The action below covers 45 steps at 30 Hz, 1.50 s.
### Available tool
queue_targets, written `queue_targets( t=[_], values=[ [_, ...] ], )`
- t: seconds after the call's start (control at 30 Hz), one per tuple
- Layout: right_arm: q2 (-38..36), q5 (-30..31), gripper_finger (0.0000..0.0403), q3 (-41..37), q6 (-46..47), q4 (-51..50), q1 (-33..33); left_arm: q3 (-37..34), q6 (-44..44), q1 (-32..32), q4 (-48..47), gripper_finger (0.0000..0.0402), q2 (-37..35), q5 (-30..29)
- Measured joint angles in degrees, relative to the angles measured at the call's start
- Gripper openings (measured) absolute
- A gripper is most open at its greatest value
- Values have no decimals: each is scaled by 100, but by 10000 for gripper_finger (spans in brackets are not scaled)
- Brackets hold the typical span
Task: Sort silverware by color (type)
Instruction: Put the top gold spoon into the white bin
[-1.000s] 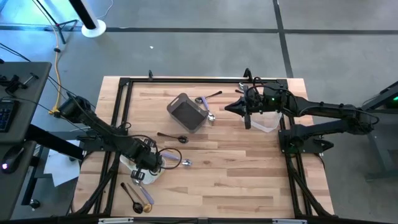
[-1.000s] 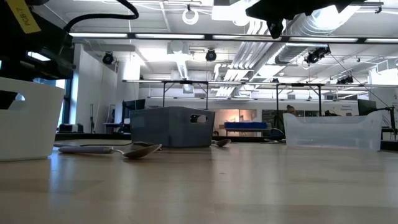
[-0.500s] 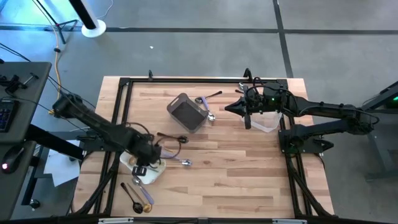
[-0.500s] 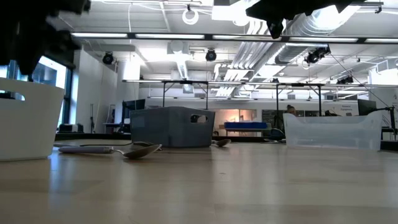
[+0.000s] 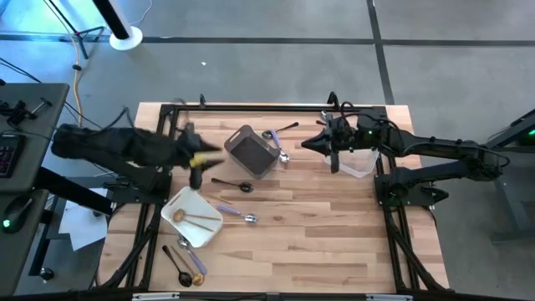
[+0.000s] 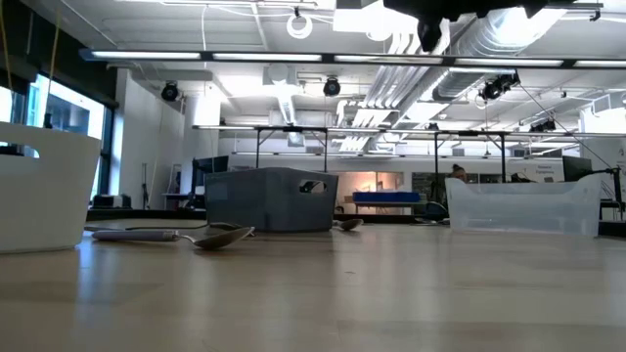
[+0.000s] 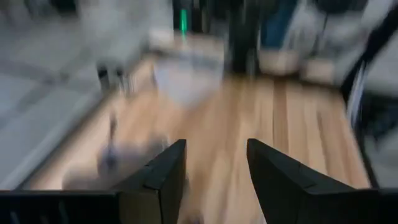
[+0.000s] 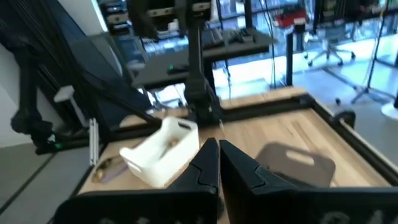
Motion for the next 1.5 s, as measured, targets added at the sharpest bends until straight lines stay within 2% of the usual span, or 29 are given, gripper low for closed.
queue_targets(
  t=[0.07,0.17,0.4,0.53,0.67,0.87,0.93,1.5],
  values=[
    [0,-15,0,0,0,188,0,-232,402,264,1043,161,-128,128],
    [0,-16,0,0,93,373,0,-672,725,637,2311,161,-232,669],
    [0,-44,0,0,87,417,0,-1935,606,1533,3865,161,-159,1910],
    [0,-59,0,0,-57,426,0,-2378,166,2073,4871,160,-51,2476],
    [0,-59,0,0,-107,426,0,-2448,123,2282,4968,132,43,2944],
    [0,-57,0,0,-107,426,0,-2443,164,2279,4973,28,71,2973],
    [0,-57,0,0,-138,428,0,-2443,91,2278,4945,8,75,2973],
    [0,-55,0,0,-212,426,0,-2443,124,2275,4932,0,74,2885]
  ],
)
